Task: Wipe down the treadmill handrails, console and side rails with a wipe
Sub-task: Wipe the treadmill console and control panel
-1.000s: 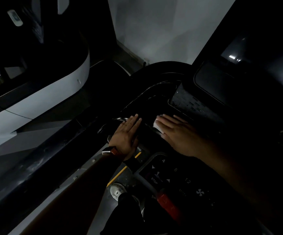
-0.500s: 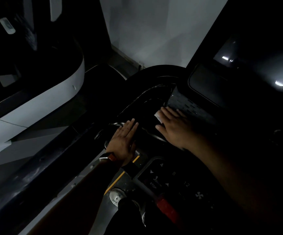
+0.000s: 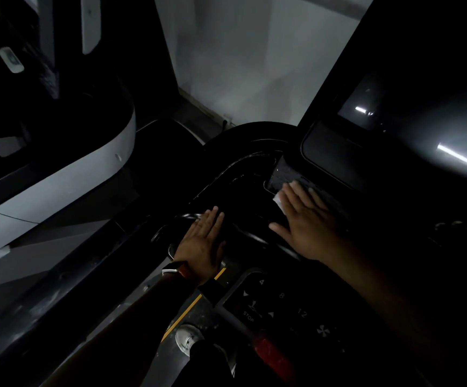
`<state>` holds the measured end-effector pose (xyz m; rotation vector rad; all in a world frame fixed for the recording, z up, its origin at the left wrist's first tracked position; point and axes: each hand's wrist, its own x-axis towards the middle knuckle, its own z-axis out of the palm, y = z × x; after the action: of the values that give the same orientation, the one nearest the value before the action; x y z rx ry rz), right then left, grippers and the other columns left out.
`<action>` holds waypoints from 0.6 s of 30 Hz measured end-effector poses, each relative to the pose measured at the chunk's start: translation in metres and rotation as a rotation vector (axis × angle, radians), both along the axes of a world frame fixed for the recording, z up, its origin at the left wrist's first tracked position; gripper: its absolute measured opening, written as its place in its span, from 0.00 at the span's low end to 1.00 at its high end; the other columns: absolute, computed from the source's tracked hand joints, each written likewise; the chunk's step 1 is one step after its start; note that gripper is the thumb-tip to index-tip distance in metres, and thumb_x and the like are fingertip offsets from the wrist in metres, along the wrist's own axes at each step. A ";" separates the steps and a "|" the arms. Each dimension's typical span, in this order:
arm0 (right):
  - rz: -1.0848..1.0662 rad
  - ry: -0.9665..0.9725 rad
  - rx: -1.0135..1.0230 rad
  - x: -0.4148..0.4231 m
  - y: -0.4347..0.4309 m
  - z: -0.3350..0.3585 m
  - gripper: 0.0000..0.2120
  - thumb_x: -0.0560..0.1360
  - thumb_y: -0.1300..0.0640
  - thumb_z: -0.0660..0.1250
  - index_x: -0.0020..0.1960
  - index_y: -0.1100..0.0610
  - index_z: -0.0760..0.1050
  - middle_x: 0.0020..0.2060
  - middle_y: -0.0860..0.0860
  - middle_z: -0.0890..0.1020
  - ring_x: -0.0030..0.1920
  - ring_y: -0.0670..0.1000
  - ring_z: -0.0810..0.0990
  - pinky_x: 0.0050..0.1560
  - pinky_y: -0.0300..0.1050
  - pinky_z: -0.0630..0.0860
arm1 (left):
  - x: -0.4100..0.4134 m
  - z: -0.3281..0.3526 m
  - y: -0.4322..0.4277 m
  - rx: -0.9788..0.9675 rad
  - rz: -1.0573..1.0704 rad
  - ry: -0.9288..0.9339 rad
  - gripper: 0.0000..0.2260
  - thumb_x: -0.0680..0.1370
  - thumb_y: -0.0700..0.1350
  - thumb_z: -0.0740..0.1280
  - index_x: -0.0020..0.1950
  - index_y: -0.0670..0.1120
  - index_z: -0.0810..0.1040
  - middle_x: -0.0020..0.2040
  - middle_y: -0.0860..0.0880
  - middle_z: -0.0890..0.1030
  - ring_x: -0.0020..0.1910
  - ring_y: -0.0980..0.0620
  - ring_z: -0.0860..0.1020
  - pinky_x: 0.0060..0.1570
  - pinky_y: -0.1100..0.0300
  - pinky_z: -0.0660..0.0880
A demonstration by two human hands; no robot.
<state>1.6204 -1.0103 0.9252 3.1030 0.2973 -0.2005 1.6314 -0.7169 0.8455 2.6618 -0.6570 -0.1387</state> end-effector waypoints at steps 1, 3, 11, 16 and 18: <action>0.006 0.006 -0.014 0.005 0.006 0.001 0.44 0.81 0.31 0.44 0.80 0.65 0.65 0.80 0.61 0.64 0.83 0.59 0.58 0.80 0.61 0.60 | 0.001 0.000 -0.003 0.001 0.002 -0.008 0.31 0.83 0.59 0.52 0.84 0.49 0.52 0.84 0.47 0.53 0.83 0.48 0.51 0.79 0.44 0.60; 0.032 -0.016 -0.012 0.000 0.008 0.000 0.42 0.82 0.33 0.46 0.79 0.65 0.65 0.80 0.61 0.65 0.83 0.60 0.58 0.79 0.62 0.61 | 0.003 0.002 -0.014 -0.012 -0.010 -0.017 0.31 0.84 0.59 0.51 0.84 0.46 0.54 0.84 0.46 0.54 0.83 0.46 0.52 0.79 0.44 0.60; 0.085 -0.088 -0.025 -0.012 -0.009 -0.006 0.41 0.83 0.33 0.48 0.76 0.65 0.71 0.78 0.61 0.69 0.81 0.59 0.63 0.78 0.59 0.62 | 0.012 0.008 -0.057 -0.084 -0.101 -0.141 0.28 0.85 0.53 0.53 0.83 0.43 0.58 0.84 0.46 0.56 0.83 0.48 0.51 0.80 0.45 0.55; 0.110 0.001 -0.216 0.042 0.024 0.017 0.52 0.75 0.30 0.30 0.79 0.65 0.65 0.84 0.61 0.53 0.84 0.58 0.45 0.83 0.58 0.46 | 0.016 0.004 -0.054 -0.051 -0.113 -0.134 0.28 0.86 0.54 0.51 0.84 0.43 0.55 0.84 0.47 0.54 0.84 0.49 0.47 0.81 0.47 0.51; 0.125 -0.001 -0.260 0.056 0.032 0.023 0.53 0.73 0.31 0.27 0.79 0.63 0.66 0.84 0.61 0.50 0.84 0.59 0.42 0.83 0.59 0.44 | 0.017 0.004 -0.054 -0.038 -0.115 -0.127 0.28 0.86 0.54 0.50 0.84 0.44 0.55 0.84 0.47 0.54 0.84 0.50 0.47 0.81 0.47 0.51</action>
<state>1.6759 -0.9781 0.9480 2.8168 0.4261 -0.2158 1.6480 -0.7712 0.8498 2.6130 -0.8451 0.0109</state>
